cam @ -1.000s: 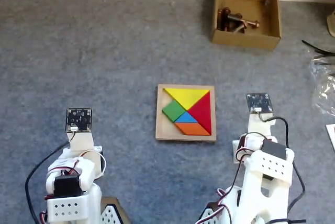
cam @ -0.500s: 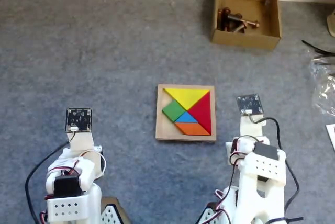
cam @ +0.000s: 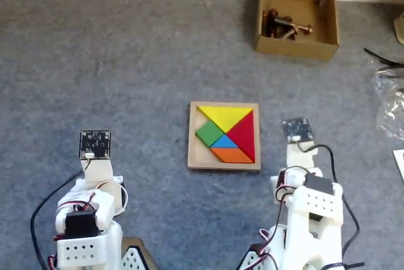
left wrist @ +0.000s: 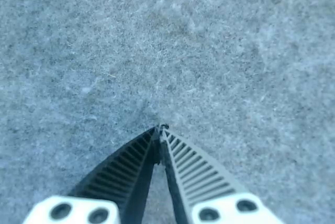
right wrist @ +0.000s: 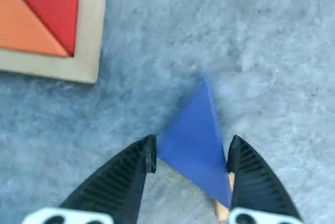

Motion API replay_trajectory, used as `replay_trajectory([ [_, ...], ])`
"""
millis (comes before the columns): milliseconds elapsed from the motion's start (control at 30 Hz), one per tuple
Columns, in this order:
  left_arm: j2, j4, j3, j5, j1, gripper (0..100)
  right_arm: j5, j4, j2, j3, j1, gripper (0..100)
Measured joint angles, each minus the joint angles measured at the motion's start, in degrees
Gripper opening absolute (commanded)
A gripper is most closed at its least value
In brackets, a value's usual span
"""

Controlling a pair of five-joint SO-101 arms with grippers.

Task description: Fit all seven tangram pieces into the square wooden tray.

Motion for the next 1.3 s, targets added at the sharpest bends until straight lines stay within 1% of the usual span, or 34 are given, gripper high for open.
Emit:
replay_trajectory([
  [67,0.0,0.0,0.0,0.0,0.0,0,0.0,0.0,0.0,0.4,0.0,20.7],
  [233,0.0,0.0,0.0,0.0,0.0,0,2.7,0.0,-0.1,1.4,-1.1,20.7],
  [567,0.0,0.0,0.0,0.0,0.0,0,2.8,-0.5,-0.5,2.7,-2.4,19.8],
  [733,0.0,0.0,0.0,0.0,0.0,0,2.8,-0.5,-0.5,2.7,-2.4,15.2],
  [1300,0.0,0.0,0.0,0.0,0.0,0,2.8,-0.5,-0.6,2.7,-2.5,14.9],
])
